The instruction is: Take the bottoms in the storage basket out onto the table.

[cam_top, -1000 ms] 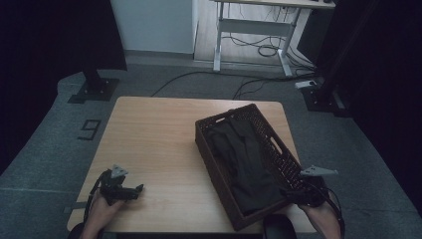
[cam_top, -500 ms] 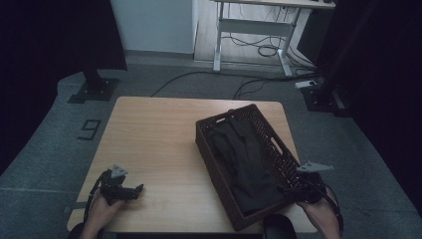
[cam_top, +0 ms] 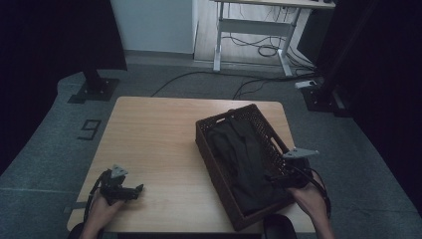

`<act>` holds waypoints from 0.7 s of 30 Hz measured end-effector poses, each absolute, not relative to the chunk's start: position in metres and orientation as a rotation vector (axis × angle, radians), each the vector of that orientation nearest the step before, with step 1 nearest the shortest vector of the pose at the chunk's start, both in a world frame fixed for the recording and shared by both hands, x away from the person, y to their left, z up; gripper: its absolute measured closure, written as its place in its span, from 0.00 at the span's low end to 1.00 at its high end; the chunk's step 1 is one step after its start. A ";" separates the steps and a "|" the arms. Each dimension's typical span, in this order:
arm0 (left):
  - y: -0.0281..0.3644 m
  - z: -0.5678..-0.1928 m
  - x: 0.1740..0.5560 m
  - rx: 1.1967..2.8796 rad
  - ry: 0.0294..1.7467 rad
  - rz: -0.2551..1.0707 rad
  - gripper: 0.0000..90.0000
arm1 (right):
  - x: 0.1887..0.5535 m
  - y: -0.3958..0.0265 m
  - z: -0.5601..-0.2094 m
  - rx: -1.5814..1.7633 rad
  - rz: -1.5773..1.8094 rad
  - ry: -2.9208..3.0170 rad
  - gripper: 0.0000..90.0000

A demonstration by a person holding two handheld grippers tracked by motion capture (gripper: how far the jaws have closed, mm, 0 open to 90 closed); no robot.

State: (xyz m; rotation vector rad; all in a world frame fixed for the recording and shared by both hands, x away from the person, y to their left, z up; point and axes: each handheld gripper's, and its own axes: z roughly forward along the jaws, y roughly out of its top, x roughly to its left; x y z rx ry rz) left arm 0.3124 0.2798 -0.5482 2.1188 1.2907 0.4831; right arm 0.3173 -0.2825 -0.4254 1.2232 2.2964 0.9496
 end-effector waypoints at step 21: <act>0.280 -0.548 0.312 2.120 1.290 0.482 0.00 | 0.371 -0.241 -0.431 1.178 0.945 2.371 0.00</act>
